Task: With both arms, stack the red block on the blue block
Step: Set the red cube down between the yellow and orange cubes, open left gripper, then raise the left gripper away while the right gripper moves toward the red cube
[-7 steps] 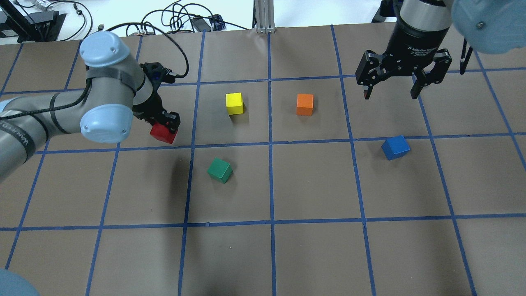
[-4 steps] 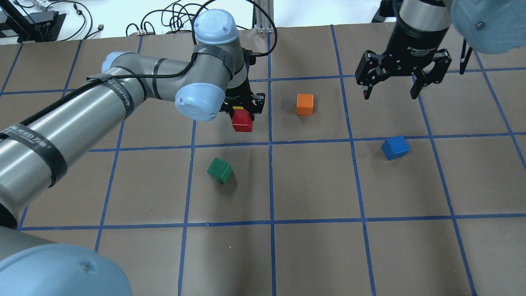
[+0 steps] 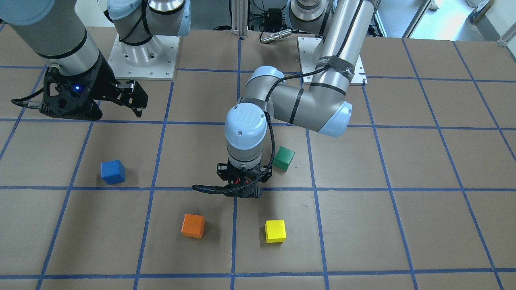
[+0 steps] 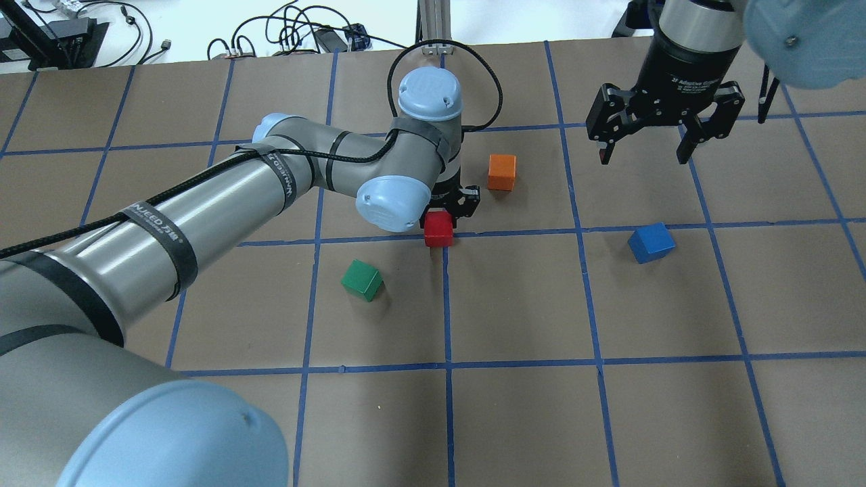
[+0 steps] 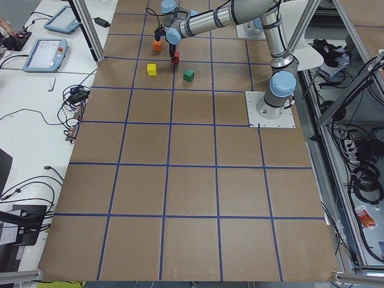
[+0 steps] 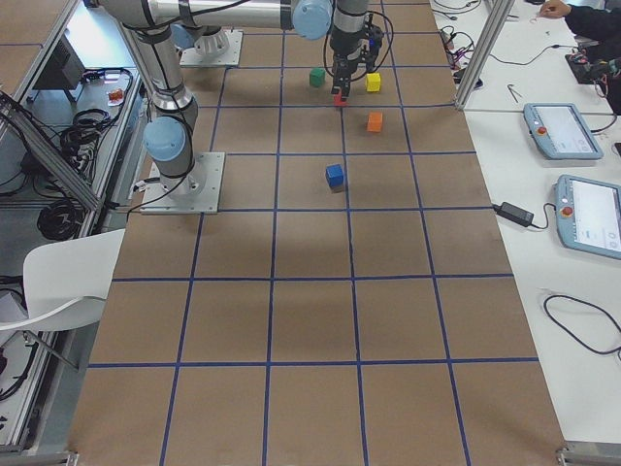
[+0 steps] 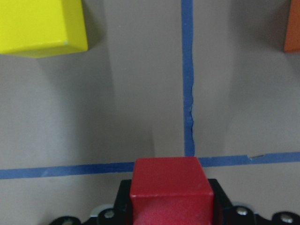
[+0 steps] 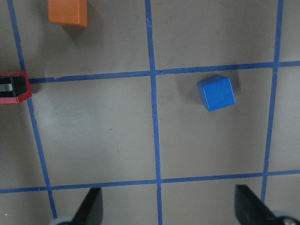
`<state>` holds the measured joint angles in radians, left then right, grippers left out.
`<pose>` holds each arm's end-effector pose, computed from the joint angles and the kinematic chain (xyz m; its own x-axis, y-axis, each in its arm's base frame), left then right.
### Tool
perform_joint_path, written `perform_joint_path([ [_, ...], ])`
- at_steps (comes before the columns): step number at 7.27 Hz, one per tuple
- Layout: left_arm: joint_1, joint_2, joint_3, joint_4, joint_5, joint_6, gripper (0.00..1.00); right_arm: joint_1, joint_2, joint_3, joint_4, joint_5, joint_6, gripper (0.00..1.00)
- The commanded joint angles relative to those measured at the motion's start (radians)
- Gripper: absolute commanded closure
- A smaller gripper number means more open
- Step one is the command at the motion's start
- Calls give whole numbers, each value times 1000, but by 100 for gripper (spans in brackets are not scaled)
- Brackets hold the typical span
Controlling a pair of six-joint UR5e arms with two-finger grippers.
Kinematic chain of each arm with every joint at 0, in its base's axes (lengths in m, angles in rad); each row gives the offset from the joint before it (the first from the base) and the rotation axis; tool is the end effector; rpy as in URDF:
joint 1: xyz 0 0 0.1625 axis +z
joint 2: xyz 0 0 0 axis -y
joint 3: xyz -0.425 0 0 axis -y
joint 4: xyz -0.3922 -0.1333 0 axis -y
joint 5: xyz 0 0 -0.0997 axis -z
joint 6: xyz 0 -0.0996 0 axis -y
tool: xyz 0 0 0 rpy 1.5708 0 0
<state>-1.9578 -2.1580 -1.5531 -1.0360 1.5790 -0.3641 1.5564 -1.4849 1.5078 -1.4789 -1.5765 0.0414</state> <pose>-0.3725 -0.5630 0.2018 -0.9995 0.0233 -0.0200 0.0227 0.9993 0.0295 0.1253 -0.5181 0.4666 -0.9984 0.0548 0.0104 0.0557 0.9919 0.1142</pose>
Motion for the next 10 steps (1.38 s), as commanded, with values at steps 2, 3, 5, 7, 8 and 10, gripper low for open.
perform_joint_path([
  [2,11,12,25,45,-5,2,0,1,0,0,0,0,2,0],
  [3,67,35,48,18,-29,133,0,-2,0,0,2,1,5,0],
  [5,118,108,60,-59,-37,184,0,-7,2,2,-18,3,6,0],
  [7,216,214,91,-219,-36,323,0,-10,6,0,-20,4,11,0],
  [8,270,275,81,-330,-24,423,0,-9,20,3,-20,13,15,0],
  [10,356,425,64,-478,10,572,0,-6,79,-3,-201,27,14,0],
])
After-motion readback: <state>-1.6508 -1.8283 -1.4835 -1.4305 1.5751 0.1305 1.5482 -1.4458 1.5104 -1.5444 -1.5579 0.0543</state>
